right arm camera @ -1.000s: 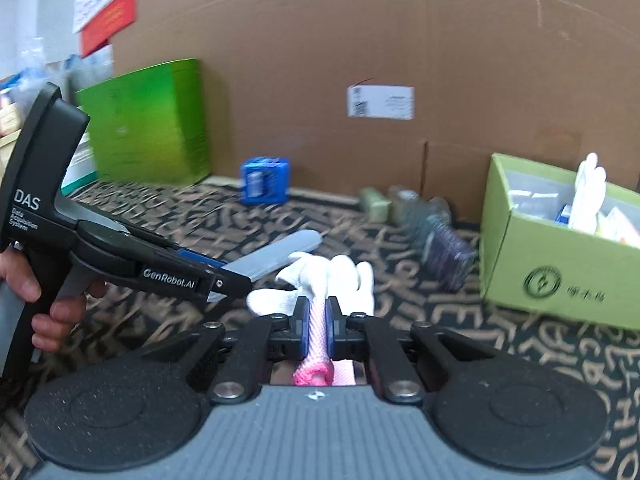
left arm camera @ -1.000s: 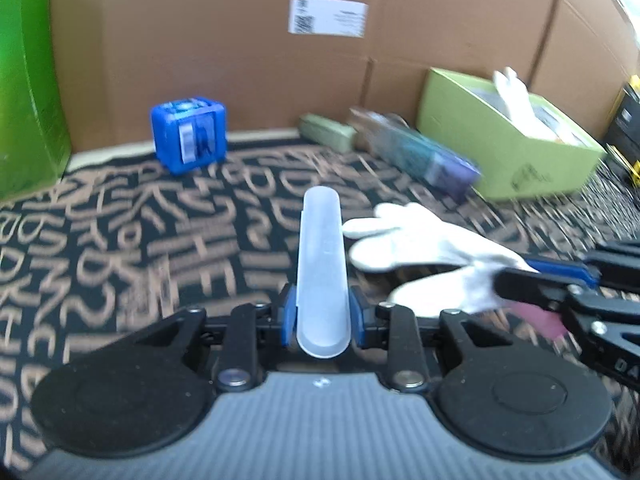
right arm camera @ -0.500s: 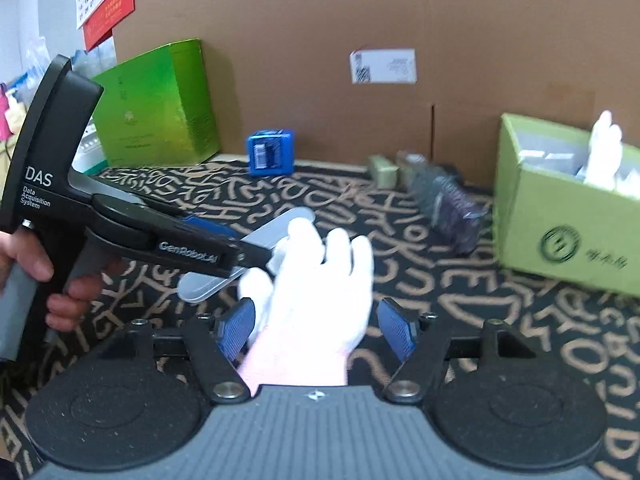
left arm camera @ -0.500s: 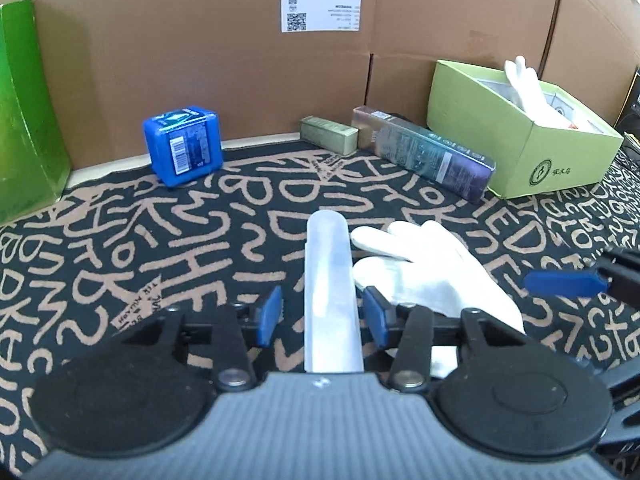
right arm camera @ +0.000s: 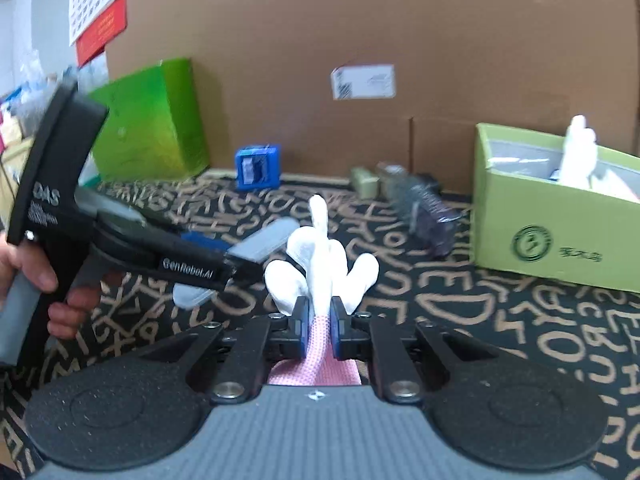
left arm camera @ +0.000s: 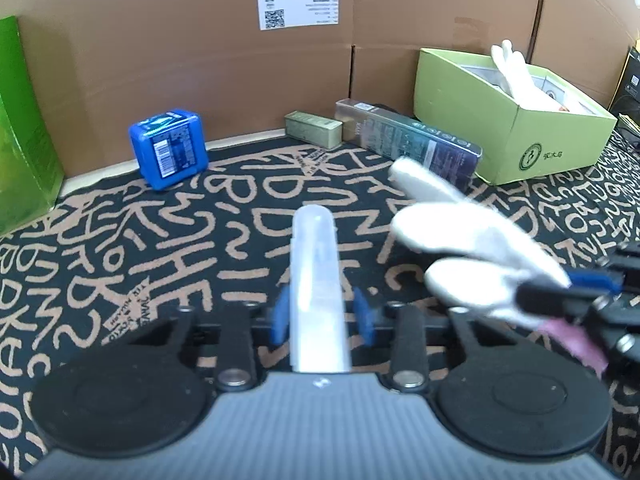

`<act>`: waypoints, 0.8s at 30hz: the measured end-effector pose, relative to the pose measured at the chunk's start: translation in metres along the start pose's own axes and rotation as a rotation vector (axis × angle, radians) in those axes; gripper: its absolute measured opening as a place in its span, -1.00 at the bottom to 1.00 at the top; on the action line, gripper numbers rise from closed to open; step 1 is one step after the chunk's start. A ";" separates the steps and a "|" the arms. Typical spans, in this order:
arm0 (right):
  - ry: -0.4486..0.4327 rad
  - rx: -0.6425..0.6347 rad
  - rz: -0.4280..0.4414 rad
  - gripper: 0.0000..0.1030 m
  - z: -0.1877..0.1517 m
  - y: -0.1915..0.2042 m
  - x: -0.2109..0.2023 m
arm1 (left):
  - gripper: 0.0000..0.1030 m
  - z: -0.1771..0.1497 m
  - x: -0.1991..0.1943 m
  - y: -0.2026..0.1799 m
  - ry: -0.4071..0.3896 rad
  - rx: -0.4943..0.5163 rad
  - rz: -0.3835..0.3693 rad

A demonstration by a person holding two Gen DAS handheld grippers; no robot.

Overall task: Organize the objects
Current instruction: 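Carry the plastic case and glove over the shoebox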

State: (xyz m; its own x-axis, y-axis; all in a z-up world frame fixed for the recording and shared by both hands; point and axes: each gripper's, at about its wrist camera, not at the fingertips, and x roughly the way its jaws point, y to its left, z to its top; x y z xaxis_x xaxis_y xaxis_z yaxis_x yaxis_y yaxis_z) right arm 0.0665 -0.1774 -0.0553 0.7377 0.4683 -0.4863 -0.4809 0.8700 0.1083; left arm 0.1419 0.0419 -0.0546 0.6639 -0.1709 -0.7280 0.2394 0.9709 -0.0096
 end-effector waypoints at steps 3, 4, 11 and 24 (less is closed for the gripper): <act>-0.043 0.028 -0.016 -0.75 0.003 -0.008 -0.013 | -0.48 0.002 -0.001 -0.004 0.008 -0.006 0.003; -0.056 0.036 -0.019 -0.75 0.004 -0.011 -0.017 | -0.48 0.002 -0.003 -0.005 0.011 -0.015 -0.007; -0.174 0.084 -0.073 -0.75 0.017 -0.035 -0.048 | -0.48 0.029 -0.038 -0.035 -0.087 0.000 -0.120; -0.353 0.154 -0.332 -0.75 0.055 -0.116 -0.091 | -0.48 0.131 -0.051 -0.145 -0.274 0.109 -0.264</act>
State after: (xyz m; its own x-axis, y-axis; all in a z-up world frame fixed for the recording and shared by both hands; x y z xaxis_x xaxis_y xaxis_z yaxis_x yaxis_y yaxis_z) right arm 0.0810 -0.3125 0.0238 0.9670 0.1625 -0.1962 -0.1370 0.9810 0.1373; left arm 0.1666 -0.1121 0.0740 0.7307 -0.4650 -0.4999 0.4913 0.8666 -0.0880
